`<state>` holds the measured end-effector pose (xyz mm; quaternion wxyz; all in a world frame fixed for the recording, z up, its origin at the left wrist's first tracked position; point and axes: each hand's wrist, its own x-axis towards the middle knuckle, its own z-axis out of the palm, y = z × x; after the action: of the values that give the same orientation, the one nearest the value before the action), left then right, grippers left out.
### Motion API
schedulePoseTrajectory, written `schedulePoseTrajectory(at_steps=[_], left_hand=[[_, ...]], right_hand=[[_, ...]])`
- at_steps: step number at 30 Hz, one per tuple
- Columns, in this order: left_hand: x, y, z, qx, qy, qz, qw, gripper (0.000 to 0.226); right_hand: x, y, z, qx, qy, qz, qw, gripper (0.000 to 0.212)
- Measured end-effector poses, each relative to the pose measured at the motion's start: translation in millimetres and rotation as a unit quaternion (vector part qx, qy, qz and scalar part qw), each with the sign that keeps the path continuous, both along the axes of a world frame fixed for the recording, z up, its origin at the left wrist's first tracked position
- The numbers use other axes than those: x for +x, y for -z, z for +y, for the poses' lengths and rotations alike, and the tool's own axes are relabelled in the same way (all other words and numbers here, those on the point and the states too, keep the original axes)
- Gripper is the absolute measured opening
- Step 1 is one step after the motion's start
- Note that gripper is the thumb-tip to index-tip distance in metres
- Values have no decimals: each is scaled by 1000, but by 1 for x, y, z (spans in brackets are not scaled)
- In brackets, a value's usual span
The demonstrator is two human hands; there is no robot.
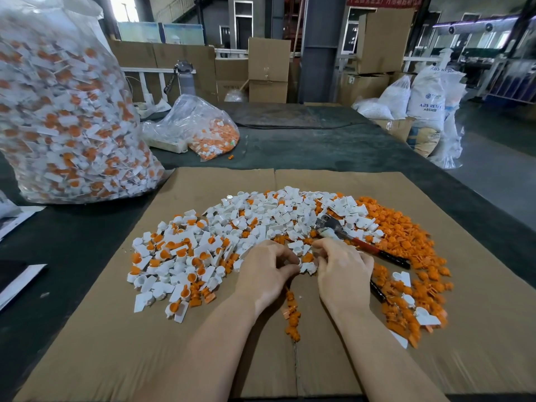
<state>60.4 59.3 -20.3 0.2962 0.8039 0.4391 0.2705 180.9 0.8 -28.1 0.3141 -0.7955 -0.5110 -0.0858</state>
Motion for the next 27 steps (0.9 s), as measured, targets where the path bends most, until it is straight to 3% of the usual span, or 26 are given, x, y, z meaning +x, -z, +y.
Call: schedulePoseTrajectory(at_steps=[8,13,15,18,21,23,27], left_hand=[[0,0,0,-15,-20,-32,999,2],[-1,1,-1,-17,-28,-44,998,17],[-3,2,-1,-24,-20,-66,997,23],[-3,1,-1,-7,-16,-39,999,13],[-2,2,0,-1,-19,-31,999,15],[-3,2,-1,-13,-25,-54,998,3],[-3,2,0,-27,-30,-90,995,7]], right_hand=[[2,-1,0,-44,-20,-34,998,16],[0,-1,1,-44,-10,-23,999,5],[0,-2,0,-33,-12,-11,999,10],[-1,-1,-1,-16,-30,-24,999,27],[-3,-2,-2,12,-52,-26,998,19],[-4,-4,-4,53,-66,-2,996,9],[-4,-5,-8,120,-121,115,979,4]])
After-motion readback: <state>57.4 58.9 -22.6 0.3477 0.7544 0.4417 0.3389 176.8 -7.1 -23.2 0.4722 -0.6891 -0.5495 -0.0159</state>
